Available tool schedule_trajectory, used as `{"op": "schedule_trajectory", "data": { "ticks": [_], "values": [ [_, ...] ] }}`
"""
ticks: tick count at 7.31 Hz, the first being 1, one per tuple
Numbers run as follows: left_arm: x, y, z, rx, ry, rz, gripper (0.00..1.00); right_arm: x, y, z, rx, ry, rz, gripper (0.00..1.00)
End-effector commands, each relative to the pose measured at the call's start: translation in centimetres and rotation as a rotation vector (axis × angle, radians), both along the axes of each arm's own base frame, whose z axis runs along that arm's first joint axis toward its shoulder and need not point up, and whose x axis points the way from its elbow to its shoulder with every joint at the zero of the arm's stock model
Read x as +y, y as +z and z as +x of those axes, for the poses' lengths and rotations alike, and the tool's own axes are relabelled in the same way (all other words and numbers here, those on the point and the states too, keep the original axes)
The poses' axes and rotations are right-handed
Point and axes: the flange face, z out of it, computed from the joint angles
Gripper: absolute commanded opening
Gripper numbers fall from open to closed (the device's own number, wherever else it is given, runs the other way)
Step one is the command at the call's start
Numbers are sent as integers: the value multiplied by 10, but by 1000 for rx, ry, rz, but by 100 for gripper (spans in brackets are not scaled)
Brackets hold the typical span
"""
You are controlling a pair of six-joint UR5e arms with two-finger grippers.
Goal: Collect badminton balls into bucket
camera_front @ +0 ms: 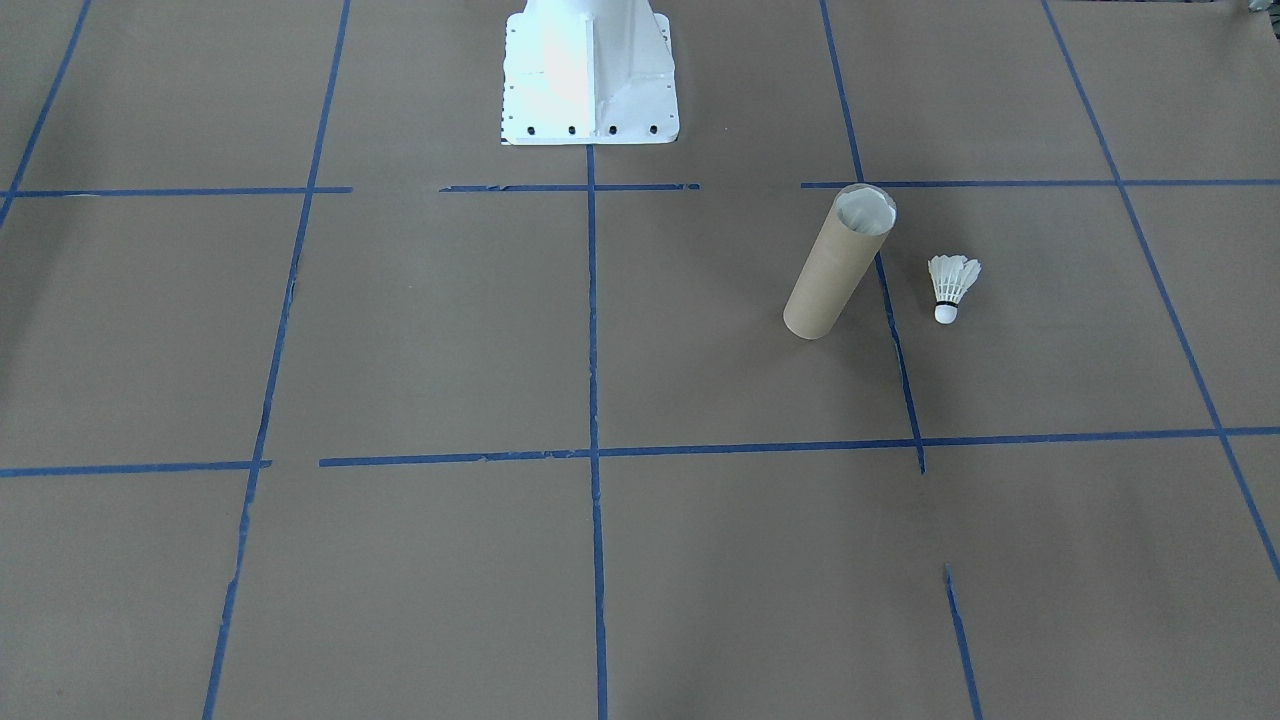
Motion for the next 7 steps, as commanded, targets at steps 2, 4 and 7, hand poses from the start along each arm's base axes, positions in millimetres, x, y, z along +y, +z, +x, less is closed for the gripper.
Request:
{"op": "schedule_trajectory", "data": {
  "ticks": [2, 4, 7],
  "values": [
    [-19, -4, 1, 22, -57, 40, 100, 0, -1, 0, 0, 0, 1, 100],
    [-18, -16, 38, 36, -57, 45, 100, 0, 0, 0, 0, 0, 0, 100],
    [50, 20, 81, 135, -206, 39, 100, 0, 0, 0, 0, 0, 0, 100]
  ]
}}
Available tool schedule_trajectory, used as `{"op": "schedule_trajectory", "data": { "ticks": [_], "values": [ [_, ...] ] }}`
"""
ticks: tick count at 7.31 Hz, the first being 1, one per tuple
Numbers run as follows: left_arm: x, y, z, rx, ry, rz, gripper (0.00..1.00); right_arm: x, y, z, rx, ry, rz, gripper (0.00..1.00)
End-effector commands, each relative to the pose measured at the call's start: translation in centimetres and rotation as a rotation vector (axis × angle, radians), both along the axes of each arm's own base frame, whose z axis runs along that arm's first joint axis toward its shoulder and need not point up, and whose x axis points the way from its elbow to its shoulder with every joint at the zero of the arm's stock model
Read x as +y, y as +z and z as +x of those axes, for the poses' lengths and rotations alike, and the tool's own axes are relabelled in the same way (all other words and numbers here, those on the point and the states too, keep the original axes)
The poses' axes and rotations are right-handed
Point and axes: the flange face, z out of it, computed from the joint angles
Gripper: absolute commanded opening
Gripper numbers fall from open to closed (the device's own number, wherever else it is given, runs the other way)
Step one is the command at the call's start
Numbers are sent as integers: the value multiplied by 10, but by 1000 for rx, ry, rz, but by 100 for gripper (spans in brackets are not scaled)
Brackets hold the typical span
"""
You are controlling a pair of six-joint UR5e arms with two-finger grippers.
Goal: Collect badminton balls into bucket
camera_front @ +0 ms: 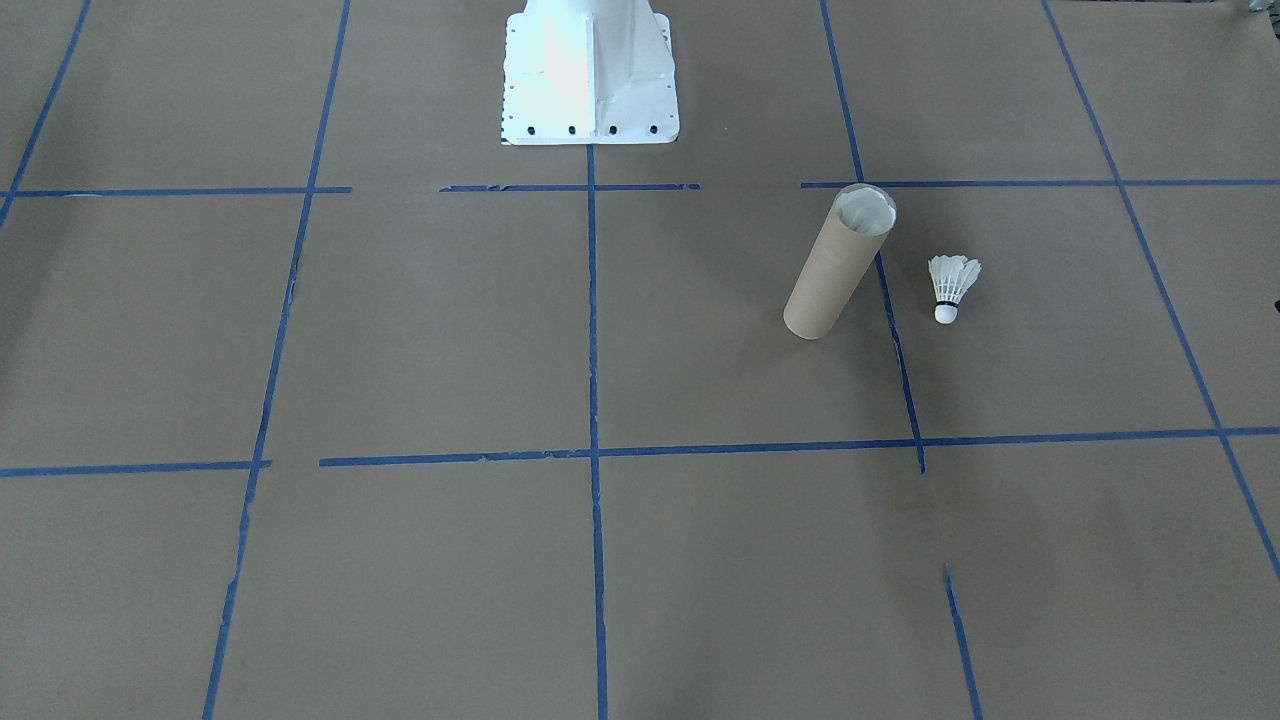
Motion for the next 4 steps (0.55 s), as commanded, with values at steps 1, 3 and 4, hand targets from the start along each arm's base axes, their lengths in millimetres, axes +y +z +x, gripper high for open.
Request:
{"op": "schedule_trajectory", "data": {
  "ticks": [1, 3, 4],
  "values": [
    [48, 2, 47, 140, -136, -59, 100, 0, 0, 0, 0, 0, 0, 100],
    [67, -37, 113, 238, -225, -223, 100, 0, 0, 0, 0, 0, 0, 100],
    [78, -65, 142, 301, -257, -298, 100, 0, -1, 0, 0, 0, 1, 100]
  ]
}}
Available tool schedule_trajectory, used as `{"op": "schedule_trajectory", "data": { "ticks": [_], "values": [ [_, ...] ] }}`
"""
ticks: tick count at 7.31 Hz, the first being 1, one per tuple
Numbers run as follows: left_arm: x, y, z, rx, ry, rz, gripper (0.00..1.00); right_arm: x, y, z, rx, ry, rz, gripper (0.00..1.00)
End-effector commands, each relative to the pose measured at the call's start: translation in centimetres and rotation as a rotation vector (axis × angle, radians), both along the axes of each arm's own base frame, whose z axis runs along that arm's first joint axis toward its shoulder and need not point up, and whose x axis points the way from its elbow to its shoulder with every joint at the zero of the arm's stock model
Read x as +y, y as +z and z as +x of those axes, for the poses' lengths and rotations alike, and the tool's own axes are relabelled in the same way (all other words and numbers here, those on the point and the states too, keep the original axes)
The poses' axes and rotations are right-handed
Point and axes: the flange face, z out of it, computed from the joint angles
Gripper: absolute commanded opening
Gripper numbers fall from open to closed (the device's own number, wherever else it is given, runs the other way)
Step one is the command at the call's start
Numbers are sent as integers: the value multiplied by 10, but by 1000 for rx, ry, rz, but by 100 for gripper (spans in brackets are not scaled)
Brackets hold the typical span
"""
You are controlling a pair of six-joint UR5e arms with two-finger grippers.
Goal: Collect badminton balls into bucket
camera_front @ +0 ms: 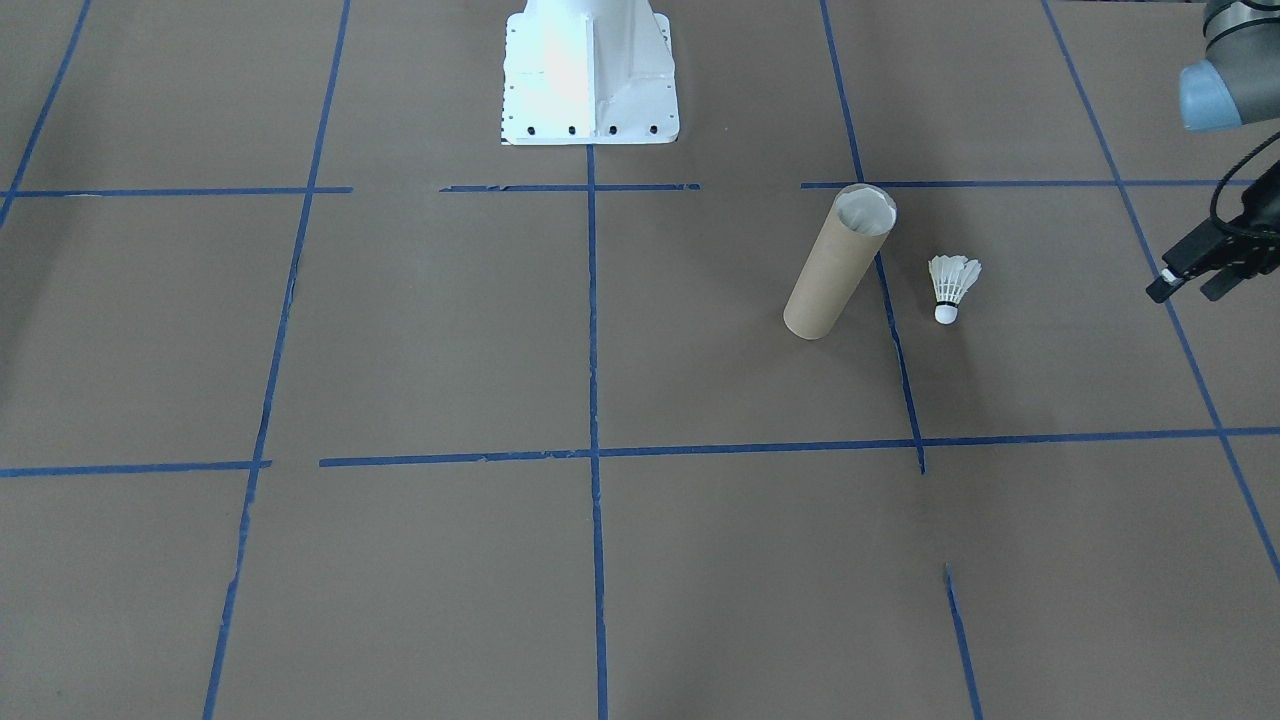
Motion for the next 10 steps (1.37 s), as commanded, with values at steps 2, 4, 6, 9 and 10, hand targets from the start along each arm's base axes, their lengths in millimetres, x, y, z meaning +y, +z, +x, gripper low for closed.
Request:
{"op": "schedule_trajectory", "data": {
  "ticks": [2, 4, 6, 9, 10],
  "values": [
    [65, -47, 90, 186, -129, -177, 100, 0, 0, 0, 0, 0, 0, 100],
    [82, -43, 122, 190, -210, -246, 100, 0, 0, 0, 0, 0, 0, 100],
    [99, -31, 122, 261, -349, -398, 100, 0, 0, 0, 0, -1, 1, 100],
    [109, -28, 138, 312, -456, -585, 99, 0, -1, 0, 0, 0, 1, 100],
    [115, -27, 148, 318, -455, -631, 99, 0, -1, 0, 0, 0, 1, 100]
  ]
}}
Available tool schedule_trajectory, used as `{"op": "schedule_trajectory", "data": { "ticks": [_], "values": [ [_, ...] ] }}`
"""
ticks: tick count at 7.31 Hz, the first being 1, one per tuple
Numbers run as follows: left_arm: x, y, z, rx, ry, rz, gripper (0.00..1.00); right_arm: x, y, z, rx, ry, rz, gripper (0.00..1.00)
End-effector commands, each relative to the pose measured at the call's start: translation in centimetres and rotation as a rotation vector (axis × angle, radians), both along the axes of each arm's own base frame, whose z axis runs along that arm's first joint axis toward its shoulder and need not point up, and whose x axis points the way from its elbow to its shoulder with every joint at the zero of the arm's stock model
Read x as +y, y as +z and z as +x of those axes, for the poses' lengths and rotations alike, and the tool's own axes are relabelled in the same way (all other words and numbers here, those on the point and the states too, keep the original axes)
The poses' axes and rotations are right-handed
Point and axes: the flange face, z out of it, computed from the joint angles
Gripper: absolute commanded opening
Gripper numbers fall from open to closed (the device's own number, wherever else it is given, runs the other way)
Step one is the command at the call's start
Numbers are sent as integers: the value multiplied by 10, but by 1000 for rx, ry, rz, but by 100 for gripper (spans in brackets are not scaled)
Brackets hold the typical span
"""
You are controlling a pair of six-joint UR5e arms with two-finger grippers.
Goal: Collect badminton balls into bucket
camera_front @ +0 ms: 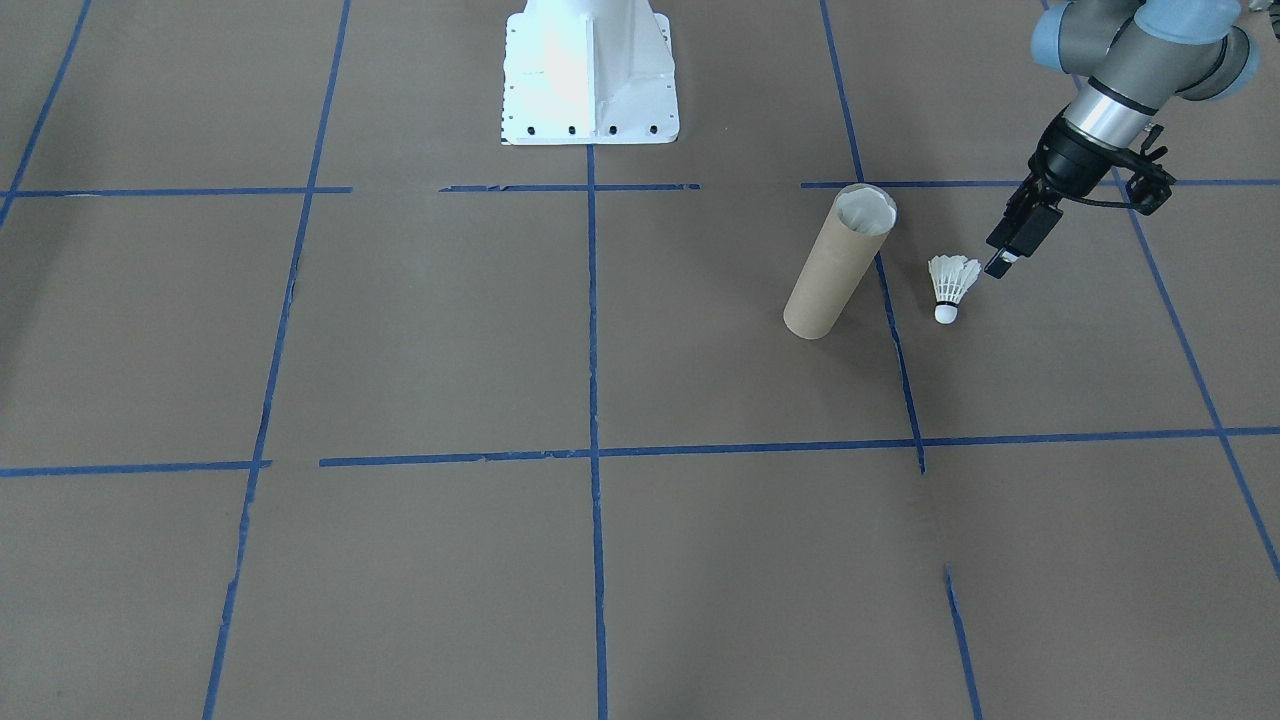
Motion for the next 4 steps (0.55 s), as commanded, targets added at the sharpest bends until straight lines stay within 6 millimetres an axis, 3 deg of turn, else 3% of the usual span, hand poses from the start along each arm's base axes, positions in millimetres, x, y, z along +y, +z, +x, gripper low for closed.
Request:
{"op": "schedule_trajectory", "data": {
  "ticks": [1, 4],
  "values": [
    [13, 1, 22, 16, -19, -57, 99, 0, 0, 0, 0, 0, 0, 100],
    [12, 11, 26, -13, -55, -49, 99, 0, 1, 0, 0, 0, -1, 100]
  ]
}}
